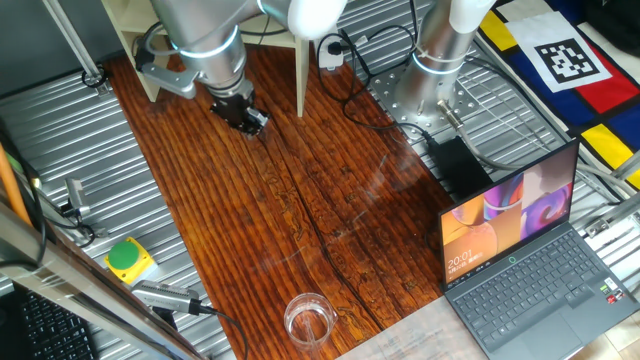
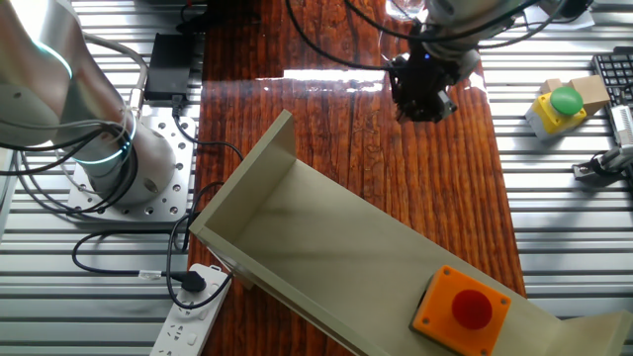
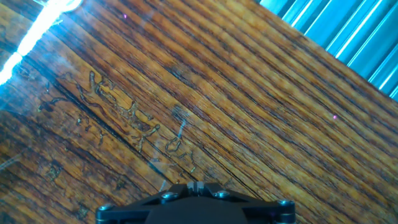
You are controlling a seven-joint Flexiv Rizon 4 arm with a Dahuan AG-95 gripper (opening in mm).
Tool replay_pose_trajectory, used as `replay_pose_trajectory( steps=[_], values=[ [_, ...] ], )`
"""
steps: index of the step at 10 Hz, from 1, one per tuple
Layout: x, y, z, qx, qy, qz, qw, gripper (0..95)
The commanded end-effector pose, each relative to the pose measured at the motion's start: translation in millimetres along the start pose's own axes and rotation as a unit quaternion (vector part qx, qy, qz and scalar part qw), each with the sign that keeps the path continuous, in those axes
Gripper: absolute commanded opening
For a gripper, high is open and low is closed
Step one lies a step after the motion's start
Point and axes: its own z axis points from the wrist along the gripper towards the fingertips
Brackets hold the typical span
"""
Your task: Take the object down from the shelf
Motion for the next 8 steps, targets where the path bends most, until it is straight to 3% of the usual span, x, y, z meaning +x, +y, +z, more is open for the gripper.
replay_pose_trajectory(
  steps=[1,4,6,8],
  values=[
    [1.7,0.5,0.0,0.002,0.005,0.004,1.0000,0.0],
    [1.7,0.5,0.0,0.000,0.018,-0.002,0.9998,0.0],
    [1.7,0.5,0.0,0.016,0.033,-0.021,0.9991,0.0],
    [1.7,0.5,0.0,0.026,0.034,-0.016,0.9989,0.0]
  ],
)
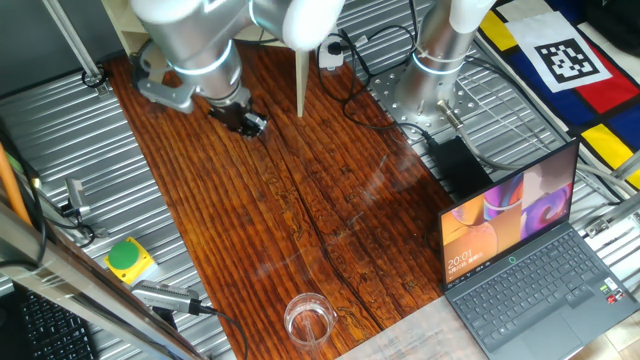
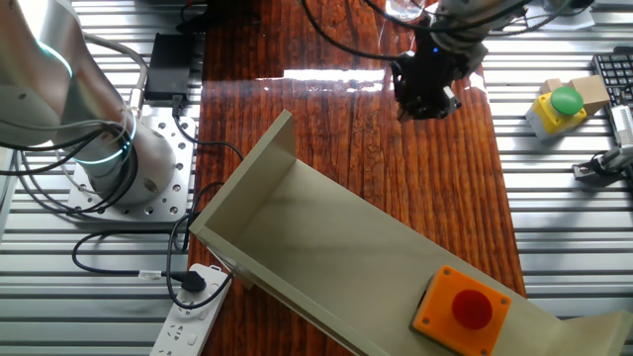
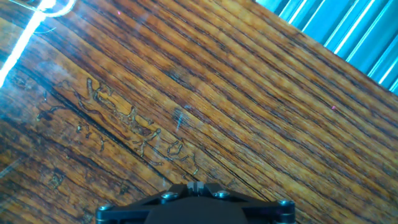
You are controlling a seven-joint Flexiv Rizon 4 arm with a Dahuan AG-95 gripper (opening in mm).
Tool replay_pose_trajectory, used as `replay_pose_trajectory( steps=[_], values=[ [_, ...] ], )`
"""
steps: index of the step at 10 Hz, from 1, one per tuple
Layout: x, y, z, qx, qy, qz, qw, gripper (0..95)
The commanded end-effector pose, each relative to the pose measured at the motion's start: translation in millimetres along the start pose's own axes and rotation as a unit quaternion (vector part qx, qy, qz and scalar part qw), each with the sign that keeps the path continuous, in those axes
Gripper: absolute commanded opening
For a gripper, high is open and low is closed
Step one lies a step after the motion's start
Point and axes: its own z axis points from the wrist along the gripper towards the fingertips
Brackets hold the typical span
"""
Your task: Take the object down from the shelf
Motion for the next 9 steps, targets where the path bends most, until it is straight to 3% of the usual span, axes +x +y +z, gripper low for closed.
replay_pose_trajectory(
  steps=[1,4,7,9],
  values=[
    [2.1,0.4,0.3,0.008,-0.007,-0.002,0.9999,0.0],
    [2.1,0.4,0.3,0.009,-0.003,-0.012,0.9999,0.0],
    [2.1,0.4,0.3,-0.005,-0.019,-0.030,0.9993,0.0],
    [2.1,0.4,0.3,-0.025,-0.043,-0.045,0.9977,0.0]
  ],
)
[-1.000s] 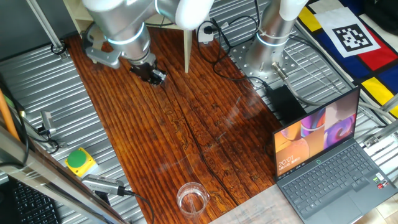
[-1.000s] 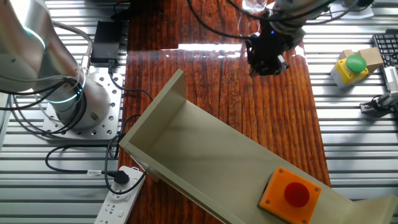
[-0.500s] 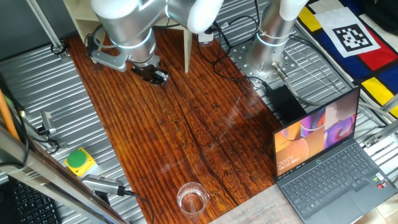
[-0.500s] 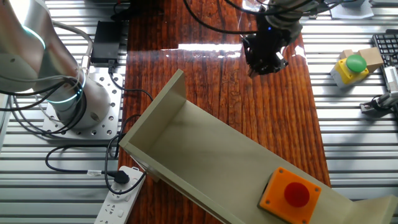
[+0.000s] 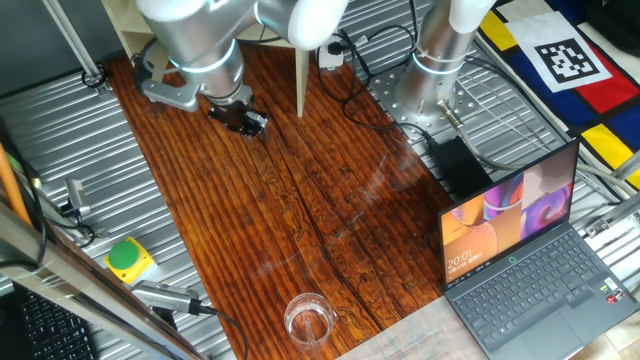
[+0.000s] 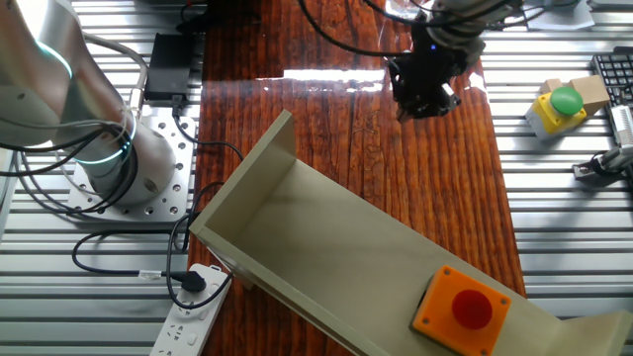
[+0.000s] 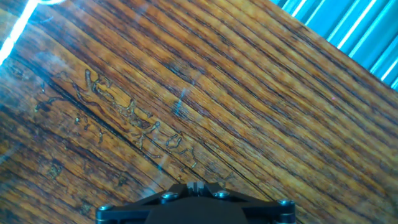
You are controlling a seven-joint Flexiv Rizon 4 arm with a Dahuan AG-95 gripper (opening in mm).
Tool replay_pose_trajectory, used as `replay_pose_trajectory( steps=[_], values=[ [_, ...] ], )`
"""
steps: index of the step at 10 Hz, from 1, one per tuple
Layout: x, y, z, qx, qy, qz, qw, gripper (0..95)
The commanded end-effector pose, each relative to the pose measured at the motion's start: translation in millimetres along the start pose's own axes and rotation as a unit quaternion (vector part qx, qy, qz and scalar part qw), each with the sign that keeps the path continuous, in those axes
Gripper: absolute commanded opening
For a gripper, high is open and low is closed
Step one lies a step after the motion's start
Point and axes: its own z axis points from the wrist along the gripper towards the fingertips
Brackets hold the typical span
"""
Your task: Take the object down from the shelf
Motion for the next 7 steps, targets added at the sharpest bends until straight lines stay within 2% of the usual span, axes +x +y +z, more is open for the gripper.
replay_pose_trajectory(
  steps=[1,2,3,4,6,7],
  values=[
    [0.8,0.6,-0.1,-0.017,-0.019,-0.029,0.9992,0.0],
    [0.8,0.6,-0.1,-0.017,-0.019,-0.041,0.9988,0.0],
    [8.9,-11.2,-8.7,-0.017,-0.018,-0.064,0.9977,0.0],
    [24.0,-30.7,-19.5,-0.018,-0.020,-0.072,0.9970,19.0],
    [50.0,-58.0,-34.1,-0.021,-0.017,-0.087,0.9958,19.0],
    [67.8,-75.6,-46.8,-0.018,-0.008,-0.104,0.9944,19.0]
  ],
)
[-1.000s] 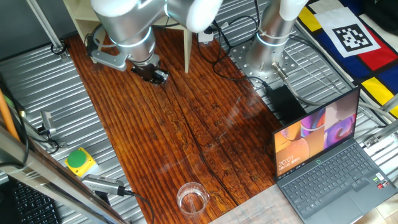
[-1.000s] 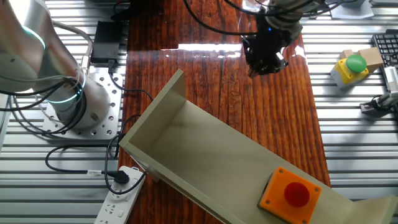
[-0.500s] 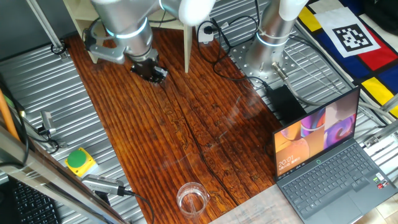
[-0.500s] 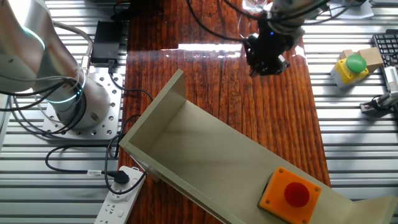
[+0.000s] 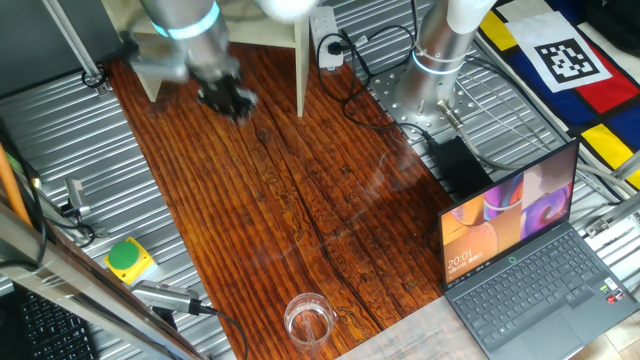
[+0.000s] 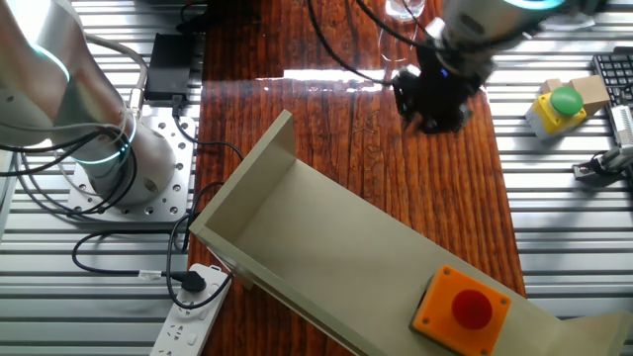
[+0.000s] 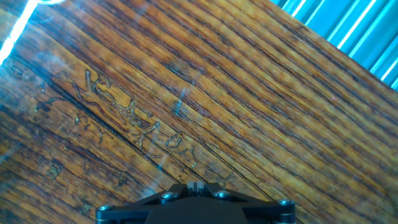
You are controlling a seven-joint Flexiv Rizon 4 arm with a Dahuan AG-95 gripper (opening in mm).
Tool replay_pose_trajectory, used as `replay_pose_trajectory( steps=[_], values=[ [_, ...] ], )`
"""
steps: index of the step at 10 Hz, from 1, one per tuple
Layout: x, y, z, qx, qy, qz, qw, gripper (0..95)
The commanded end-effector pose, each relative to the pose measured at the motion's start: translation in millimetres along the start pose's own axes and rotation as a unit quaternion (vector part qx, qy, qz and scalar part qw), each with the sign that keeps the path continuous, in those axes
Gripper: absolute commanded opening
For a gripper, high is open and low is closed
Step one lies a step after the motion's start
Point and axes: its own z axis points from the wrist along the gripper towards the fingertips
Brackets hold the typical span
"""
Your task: Take the object down from the shelf
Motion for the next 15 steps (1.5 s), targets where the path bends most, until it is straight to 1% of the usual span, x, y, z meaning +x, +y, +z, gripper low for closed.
replay_pose_trajectory(
  steps=[1,2,3,4,5,6,8,10,11,12,13,15],
  values=[
    [40.7,-30.5,-28.2,0.004,0.019,-0.032,0.9993,19.0],
    [54.7,-40.5,-42.3,0.016,0.033,-0.051,0.9980,19.0],
    [60.1,-45.2,-49.1,0.021,0.042,-0.059,0.9971,19.0],
    [68.3,-53.4,-60.3,0.029,0.058,-0.069,0.9955,19.0],
    [73.5,-58.7,-66.5,0.032,0.067,-0.075,0.9944,19.0],
    [78.0,-60.7,-69.8,0.034,0.074,-0.074,0.9939,19.0],
    [82.0,-61.5,-70.8,0.037,0.077,-0.078,0.9933,19.0],
    [82.0,-61.5,-70.8,0.032,0.078,-0.089,0.9924,19.0],
    [82.0,-61.5,-70.8,0.024,0.087,-0.095,0.9913,19.0],
    [82.0,-61.5,-70.8,0.023,0.093,-0.099,0.9905,19.0],
    [82.0,-61.5,-70.8,0.026,0.091,-0.098,0.9907,19.0],
    [82.0,-61.5,-70.8,0.024,0.093,-0.094,0.9909,19.0]
  ],
)
